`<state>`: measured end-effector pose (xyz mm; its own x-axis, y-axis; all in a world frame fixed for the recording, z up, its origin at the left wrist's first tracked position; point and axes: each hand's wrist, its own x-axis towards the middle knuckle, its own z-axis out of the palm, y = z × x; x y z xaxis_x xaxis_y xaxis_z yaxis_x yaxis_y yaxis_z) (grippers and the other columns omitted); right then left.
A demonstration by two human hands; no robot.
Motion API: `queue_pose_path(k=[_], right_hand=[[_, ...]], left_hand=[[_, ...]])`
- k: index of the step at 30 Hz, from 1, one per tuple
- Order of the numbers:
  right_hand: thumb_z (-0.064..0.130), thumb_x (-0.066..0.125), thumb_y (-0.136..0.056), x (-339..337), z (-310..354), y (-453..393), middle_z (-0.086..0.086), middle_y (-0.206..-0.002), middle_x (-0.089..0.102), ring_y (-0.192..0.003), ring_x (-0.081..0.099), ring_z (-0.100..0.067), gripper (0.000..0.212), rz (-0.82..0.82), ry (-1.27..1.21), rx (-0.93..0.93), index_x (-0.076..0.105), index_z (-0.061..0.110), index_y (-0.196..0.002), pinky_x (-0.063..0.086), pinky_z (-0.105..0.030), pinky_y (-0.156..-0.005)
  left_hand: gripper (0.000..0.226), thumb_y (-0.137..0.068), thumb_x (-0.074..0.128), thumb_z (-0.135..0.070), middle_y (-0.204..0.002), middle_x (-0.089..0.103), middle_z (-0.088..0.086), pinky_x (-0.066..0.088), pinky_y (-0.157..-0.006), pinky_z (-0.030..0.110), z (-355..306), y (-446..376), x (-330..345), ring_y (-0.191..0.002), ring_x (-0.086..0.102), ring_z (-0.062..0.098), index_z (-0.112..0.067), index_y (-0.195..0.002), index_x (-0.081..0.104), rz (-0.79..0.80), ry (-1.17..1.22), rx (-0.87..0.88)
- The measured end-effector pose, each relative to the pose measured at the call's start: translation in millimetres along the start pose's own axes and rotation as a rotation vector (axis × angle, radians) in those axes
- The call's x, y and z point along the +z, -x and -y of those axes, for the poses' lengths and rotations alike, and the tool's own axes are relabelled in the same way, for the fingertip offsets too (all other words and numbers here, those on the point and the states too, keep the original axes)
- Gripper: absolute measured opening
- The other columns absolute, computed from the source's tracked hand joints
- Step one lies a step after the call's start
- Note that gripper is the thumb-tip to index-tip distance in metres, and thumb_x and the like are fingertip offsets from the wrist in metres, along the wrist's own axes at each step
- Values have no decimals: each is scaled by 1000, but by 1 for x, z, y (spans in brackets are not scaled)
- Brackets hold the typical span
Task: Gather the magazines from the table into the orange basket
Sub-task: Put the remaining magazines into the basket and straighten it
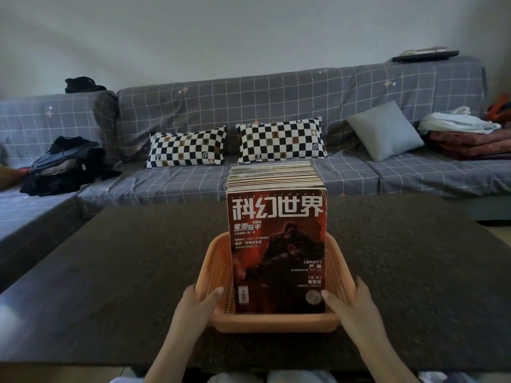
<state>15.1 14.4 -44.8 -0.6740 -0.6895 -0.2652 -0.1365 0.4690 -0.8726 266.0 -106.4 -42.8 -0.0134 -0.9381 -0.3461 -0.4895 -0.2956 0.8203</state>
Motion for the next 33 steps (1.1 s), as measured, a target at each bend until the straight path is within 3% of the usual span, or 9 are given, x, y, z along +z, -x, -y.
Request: queue_pose_path(k=[2, 4, 9, 13, 20, 25, 33], right_hand=[[35, 68, -80, -1, -7, 2, -6, -141, 43, -127, 40, -27, 74, 78, -219, 87, 30, 21, -143, 32, -47, -105], [33, 64, -84, -2, -11, 4, -6, -136, 47, -126, 41, -27, 61, 101, -334, 113, 38, 24, -138, 31, -47, -105], [26, 61, -86, 1, -15, 4, -6, -133, 50, -122, 44, -26, 53, 80, -490, 115, 43, 26, -136, 32, -47, -106], [23, 61, -85, -2, -18, -2, -5, -134, 49, -123, 44, -26, 55, 96, -584, 127, 42, 28, -136, 31, -51, -107], [22, 58, -87, -23, -22, -19, 0, -119, 54, -108, 50, -20, 47, 54, -697, 126, 47, 30, -132, 38, -46, -101], [25, 60, -86, -50, -30, -40, 1, -120, 54, -106, 50, -17, 47, -6, -759, 93, 48, 29, -131, 39, -42, -100], [19, 70, -76, -100, -49, -91, -5, -136, 45, -125, 40, -27, 74, -96, -786, 78, 35, 33, -140, 31, -51, -107]], left_hand=[[49, -86, 66, -29, -105, 68, 7, 48, -94, 45, 11, 0, -5, -93, 63, 23, -15, -131, 51, 85, 234, -84], [49, -84, 67, -23, -109, 68, 11, 42, -101, 54, 16, 3, -6, -99, 64, 29, -20, -131, 52, 155, 392, -130], [55, -84, 66, -12, -113, 67, 15, 53, -89, 47, 16, 3, -4, -95, 68, 32, -18, -135, 48, 167, 519, -117], [51, -85, 64, -10, -113, 67, 14, 53, -87, 46, 19, 2, 1, -97, 67, 32, -19, -133, 49, 186, 565, -110], [52, -85, 64, -10, -110, 67, 14, 55, -82, 44, 9, -6, 31, -95, 68, 31, -19, -133, 49, 216, 609, -104], [53, -83, 66, -13, -107, 69, 12, 54, -77, 41, -10, -10, 70, -97, 67, 28, -18, -133, 50, 267, 621, -94], [75, -65, 73, -21, -113, 66, 12, 49, -91, 43, -58, -11, 142, -104, 63, 27, -16, -134, 46, 426, 632, -51]])
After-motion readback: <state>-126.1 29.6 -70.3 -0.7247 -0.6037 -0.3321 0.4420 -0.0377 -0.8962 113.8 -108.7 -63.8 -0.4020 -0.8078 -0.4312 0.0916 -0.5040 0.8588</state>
